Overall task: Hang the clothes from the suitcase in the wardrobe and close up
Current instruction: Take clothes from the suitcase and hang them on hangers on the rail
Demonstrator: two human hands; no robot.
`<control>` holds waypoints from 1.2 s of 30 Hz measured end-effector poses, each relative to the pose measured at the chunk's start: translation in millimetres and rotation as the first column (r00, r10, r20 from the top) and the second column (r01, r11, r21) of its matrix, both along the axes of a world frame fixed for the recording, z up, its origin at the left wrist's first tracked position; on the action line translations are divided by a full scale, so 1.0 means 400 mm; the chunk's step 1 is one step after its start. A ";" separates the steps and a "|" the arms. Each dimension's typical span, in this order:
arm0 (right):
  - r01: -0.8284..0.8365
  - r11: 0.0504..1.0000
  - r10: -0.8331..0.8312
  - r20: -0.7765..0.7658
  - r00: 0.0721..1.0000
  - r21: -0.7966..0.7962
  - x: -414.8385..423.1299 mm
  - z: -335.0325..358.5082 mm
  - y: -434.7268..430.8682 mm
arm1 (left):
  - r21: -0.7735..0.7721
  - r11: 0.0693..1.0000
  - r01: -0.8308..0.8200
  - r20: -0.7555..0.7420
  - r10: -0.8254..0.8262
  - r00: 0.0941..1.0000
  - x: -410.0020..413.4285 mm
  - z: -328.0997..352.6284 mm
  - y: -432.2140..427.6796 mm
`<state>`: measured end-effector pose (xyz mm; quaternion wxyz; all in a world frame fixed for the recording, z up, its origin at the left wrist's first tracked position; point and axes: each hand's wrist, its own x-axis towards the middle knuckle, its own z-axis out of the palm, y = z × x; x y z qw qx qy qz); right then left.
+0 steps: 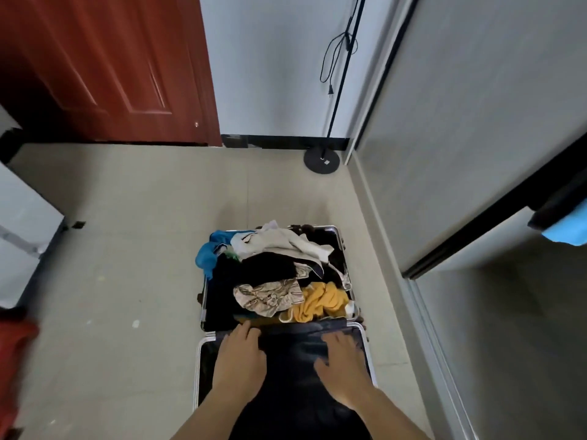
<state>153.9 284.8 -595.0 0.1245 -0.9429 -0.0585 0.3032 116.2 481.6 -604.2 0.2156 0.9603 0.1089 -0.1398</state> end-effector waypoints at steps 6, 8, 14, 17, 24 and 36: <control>-0.046 0.999 0.048 0.081 0.996 -0.026 0.110 -0.459 -0.001 | 0.018 0.998 0.062 0.035 -0.063 0.997 0.047 -0.474 -0.004; -0.010 1.000 0.011 0.174 0.985 -0.008 0.172 -0.587 -0.010 | -0.015 0.990 0.138 0.111 -0.136 0.984 0.093 -0.600 -0.022; 0.136 0.989 -0.147 0.433 0.889 0.056 0.342 -0.829 -0.043 | -0.132 0.939 0.317 0.301 -0.266 0.916 0.248 -0.822 -0.152; 0.065 0.997 -0.041 0.479 0.877 -0.034 0.390 -0.901 -0.065 | -0.204 0.965 0.165 0.253 -0.110 0.961 0.304 -0.898 -0.198; 0.135 0.988 -0.074 0.534 0.842 -0.075 0.366 -0.949 -0.064 | -0.146 0.981 0.126 0.200 -0.096 0.975 0.300 -0.949 -0.196; 0.329 0.645 -0.551 0.122 0.826 0.690 0.305 -0.507 -0.034 | -0.542 0.837 -0.074 0.217 0.224 0.950 0.283 -0.754 -0.209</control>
